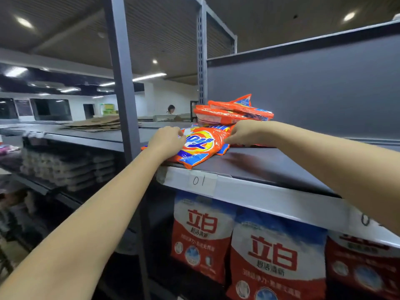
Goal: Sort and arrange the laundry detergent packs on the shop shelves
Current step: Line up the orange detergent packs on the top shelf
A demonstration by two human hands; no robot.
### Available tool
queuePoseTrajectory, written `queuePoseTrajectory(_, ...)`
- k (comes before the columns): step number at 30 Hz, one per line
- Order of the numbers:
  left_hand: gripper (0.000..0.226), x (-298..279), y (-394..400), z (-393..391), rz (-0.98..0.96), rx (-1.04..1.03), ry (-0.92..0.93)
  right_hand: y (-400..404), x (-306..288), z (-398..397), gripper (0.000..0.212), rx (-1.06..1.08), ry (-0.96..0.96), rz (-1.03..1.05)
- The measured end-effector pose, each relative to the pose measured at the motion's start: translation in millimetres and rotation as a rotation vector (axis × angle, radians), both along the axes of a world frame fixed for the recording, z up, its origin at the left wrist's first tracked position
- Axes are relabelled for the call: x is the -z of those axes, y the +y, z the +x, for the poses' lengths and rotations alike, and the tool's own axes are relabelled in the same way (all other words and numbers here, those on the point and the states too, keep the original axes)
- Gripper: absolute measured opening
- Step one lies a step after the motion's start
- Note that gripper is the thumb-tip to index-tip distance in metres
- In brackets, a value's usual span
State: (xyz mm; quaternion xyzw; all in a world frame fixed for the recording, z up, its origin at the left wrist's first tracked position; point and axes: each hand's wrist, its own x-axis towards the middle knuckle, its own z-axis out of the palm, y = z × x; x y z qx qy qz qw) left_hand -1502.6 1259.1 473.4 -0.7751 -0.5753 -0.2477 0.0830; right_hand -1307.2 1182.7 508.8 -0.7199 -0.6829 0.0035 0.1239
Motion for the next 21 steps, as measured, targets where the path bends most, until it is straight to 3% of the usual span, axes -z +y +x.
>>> queuePoseTrajectory(6,0.051,-11,63,-6,-0.252,0.004,-0.001,44,-1,-19,0.05,0.198,0.43,-0.025)
queuePoseTrajectory(10,0.05,-9,86,-4,-0.32,0.074,-0.024,58,2,-26,0.041,0.332,0.578,-0.058)
queuePoseTrajectory(17,0.037,-3,106,-9,-0.275,0.159,-0.437,61,19,-44,0.025,0.484,0.909,0.192)
queuePoseTrajectory(21,0.037,2,109,-12,-0.194,0.212,-0.646,47,20,-54,0.035,0.355,1.157,0.42)
